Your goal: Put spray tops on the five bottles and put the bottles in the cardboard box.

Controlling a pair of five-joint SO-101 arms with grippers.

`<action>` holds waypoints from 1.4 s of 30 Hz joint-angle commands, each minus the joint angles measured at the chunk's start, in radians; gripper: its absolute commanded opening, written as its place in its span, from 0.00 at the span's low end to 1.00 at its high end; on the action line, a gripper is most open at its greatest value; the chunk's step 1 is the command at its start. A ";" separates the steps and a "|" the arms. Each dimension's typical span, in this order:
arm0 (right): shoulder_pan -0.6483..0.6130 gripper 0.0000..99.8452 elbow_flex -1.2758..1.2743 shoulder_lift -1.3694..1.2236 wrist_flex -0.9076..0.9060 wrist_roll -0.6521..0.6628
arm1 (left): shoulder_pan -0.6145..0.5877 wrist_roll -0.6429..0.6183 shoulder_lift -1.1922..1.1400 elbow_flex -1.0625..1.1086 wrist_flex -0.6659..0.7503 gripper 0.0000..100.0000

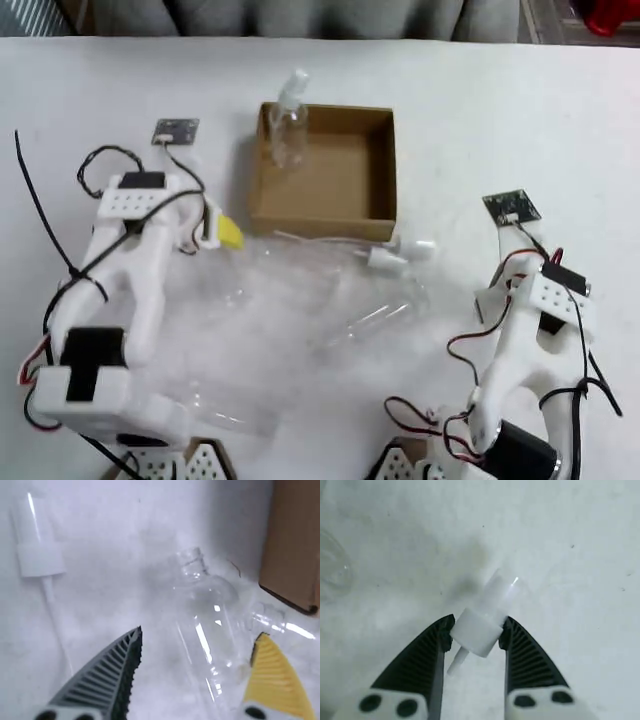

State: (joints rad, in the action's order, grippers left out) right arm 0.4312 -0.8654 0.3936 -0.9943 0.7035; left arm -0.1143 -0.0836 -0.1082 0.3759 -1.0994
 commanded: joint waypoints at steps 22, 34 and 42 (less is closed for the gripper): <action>0.007 0.02 0.046 -0.008 0.065 0.011 | 0.022 -0.299 -0.145 -0.160 -0.071 0.33; 0.005 0.02 0.048 -0.008 0.065 0.011 | 0.048 -0.295 -0.156 -0.149 -0.028 0.15; 0.010 0.05 0.049 -0.001 0.065 0.011 | 0.053 -0.141 -0.145 -0.147 -0.026 0.07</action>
State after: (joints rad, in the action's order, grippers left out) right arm 0.4312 -0.8638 0.3844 -0.9421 0.7035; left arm -0.0775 -0.3046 -0.2708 0.2670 -1.1561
